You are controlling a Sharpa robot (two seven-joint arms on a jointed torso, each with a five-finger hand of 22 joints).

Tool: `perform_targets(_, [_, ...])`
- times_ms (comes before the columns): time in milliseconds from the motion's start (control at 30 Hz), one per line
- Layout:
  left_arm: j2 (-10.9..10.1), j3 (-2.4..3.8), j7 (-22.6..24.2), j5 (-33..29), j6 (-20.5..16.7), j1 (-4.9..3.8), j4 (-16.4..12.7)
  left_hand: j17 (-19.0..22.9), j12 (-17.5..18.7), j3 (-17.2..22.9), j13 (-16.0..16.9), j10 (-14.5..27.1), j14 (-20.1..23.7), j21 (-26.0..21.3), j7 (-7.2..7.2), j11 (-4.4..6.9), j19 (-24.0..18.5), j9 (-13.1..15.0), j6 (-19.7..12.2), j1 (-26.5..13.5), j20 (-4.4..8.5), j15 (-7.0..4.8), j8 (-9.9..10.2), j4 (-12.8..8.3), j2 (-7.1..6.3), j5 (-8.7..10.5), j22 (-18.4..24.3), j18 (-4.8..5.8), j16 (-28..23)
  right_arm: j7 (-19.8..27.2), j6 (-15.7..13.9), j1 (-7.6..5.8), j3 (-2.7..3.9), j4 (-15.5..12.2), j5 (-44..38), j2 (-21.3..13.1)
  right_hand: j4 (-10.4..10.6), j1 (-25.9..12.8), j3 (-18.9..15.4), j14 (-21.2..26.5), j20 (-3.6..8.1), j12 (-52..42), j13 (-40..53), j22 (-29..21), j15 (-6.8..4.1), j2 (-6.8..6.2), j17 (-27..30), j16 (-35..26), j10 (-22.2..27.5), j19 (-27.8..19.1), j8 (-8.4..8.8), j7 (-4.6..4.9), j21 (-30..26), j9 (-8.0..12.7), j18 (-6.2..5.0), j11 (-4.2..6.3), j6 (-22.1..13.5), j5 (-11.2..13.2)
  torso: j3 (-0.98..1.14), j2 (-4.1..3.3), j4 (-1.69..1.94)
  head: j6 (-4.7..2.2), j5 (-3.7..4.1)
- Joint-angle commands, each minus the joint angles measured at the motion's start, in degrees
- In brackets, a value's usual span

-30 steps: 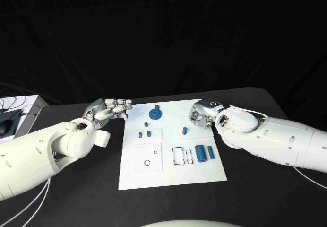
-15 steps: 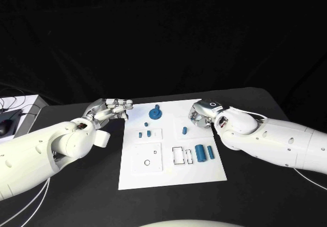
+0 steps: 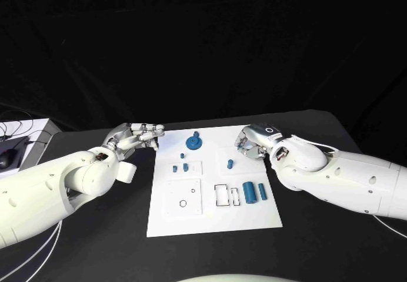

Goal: Assemble the parts on the task board

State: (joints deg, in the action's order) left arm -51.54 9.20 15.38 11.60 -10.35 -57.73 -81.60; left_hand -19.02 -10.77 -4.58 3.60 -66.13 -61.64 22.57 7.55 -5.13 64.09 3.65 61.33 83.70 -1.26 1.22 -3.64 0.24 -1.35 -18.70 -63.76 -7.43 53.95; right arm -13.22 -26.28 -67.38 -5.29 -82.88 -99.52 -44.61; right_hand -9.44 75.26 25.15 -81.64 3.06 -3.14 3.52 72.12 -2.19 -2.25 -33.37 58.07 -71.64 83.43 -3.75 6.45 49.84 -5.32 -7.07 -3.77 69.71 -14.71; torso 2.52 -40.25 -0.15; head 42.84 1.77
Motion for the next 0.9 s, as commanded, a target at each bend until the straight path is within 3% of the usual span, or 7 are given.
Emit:
perform_targets(33, [0.18,0.05,0.41,0.19,0.95,0.00,0.27,-0.05,0.22,-0.25,0.03,0.58,0.24,-0.02,0.01,0.01,-0.27,0.05,-0.32,-0.06,-0.28,0.22,-0.23,0.03,0.03,0.14,-0.05,0.12,-0.29,0.48,-3.09,-0.16,0.21,-1.13,1.53,-0.69,-0.20,0.16,0.09,0.27,-0.01,-0.28,0.00,0.19,-0.10,0.53,0.09,0.16,-1.15,0.26,-0.07,0.15,-0.22,0.17,-0.85,0.67,0.29,0.04,0.03,0.05,-0.08,-0.17,-0.07])
perform_targets(300, [0.43,0.05,0.37,0.10,0.87,0.00,1.01,-0.11,0.30,-0.31,0.03,0.67,0.24,-0.04,0.03,-0.03,-0.28,0.05,-0.31,-0.05,-0.30,0.25,-0.23,0.02,0.04,0.16,-0.09,0.10,-0.34,0.97,-3.88,-0.77,1.00,-4.82,4.22,-3.20,-0.18,0.20,0.11,0.20,-0.01,-0.24,-0.01,1.38,-0.11,0.53,0.07,0.22,-1.18,0.69,-0.04,0.13,-1.13,0.15,-0.83,0.68,0.30,-0.03,0.05,0.00,-0.05,-0.39,-0.17])
perform_targets(533, [0.83,0.05,0.60,-0.07,0.64,0.00,1.44,-0.19,0.41,-0.34,0.02,0.78,0.24,-0.07,0.05,-0.08,-0.29,0.06,-0.30,0.00,-0.32,0.27,-0.24,0.00,0.08,0.13,-0.15,0.09,-0.38,2.42,-3.86,-0.71,1.16,-8.68,7.87,-3.93,-0.29,0.28,0.20,0.20,-0.03,-0.24,-0.02,3.75,-0.10,0.57,0.08,0.19,-1.12,1.52,-0.04,0.16,-3.68,0.15,-0.87,0.63,0.26,-0.14,0.03,-0.04,-0.01,-0.40,-1.19])
perform_targets(733, [1.36,0.05,1.03,-0.36,0.03,0.00,1.68,-0.24,0.61,-0.45,0.02,1.06,0.45,-0.20,0.06,-0.20,-0.45,0.06,-0.31,-0.03,-0.43,0.38,-0.24,0.01,0.03,0.15,-0.18,0.08,-0.54,3.51,-3.58,0.31,1.06,-12.79,9.06,-3.19,-0.46,0.29,0.17,0.19,-0.03,-0.25,-0.02,4.73,-0.10,0.67,0.14,0.16,-1.07,1.91,-0.03,0.19,-5.06,0.16,-0.91,0.62,0.20,-0.27,-0.04,-0.01,-0.04,0.05,-2.97])
perform_targets(800, [1.59,0.05,1.19,-0.50,-0.27,0.00,1.75,-0.24,0.62,-0.45,0.02,1.07,0.48,-0.21,0.05,-0.20,-0.47,0.06,-0.30,-0.02,-0.44,0.39,-0.25,0.01,0.03,0.15,-0.18,0.08,-0.55,3.80,-3.30,0.74,0.84,-13.73,9.01,-2.54,-0.91,0.09,-0.02,0.18,-0.12,-0.26,-0.01,7.97,-0.06,0.94,0.40,0.12,-1.01,3.37,-0.03,0.19,-8.89,0.14,-0.97,0.60,0.17,-0.30,-0.07,0.04,-0.03,0.40,-3.77])
perform_targets(900, [1.88,0.05,1.36,-0.63,-0.62,0.00,1.79,-0.27,0.65,-0.46,0.02,1.12,0.51,-0.24,0.03,-0.21,-0.50,0.06,-0.25,0.01,-0.48,0.40,-0.27,-0.01,0.02,0.15,-0.20,0.07,-0.55,4.09,-2.96,1.49,0.50,-14.38,8.08,-1.41,-0.91,0.13,0.02,0.18,-0.10,-0.24,-0.02,7.91,-0.07,0.94,0.39,0.15,-1.00,3.38,-0.02,0.21,-9.05,0.15,-0.97,0.59,0.14,-0.29,-0.14,0.08,-0.01,0.61,-4.72])
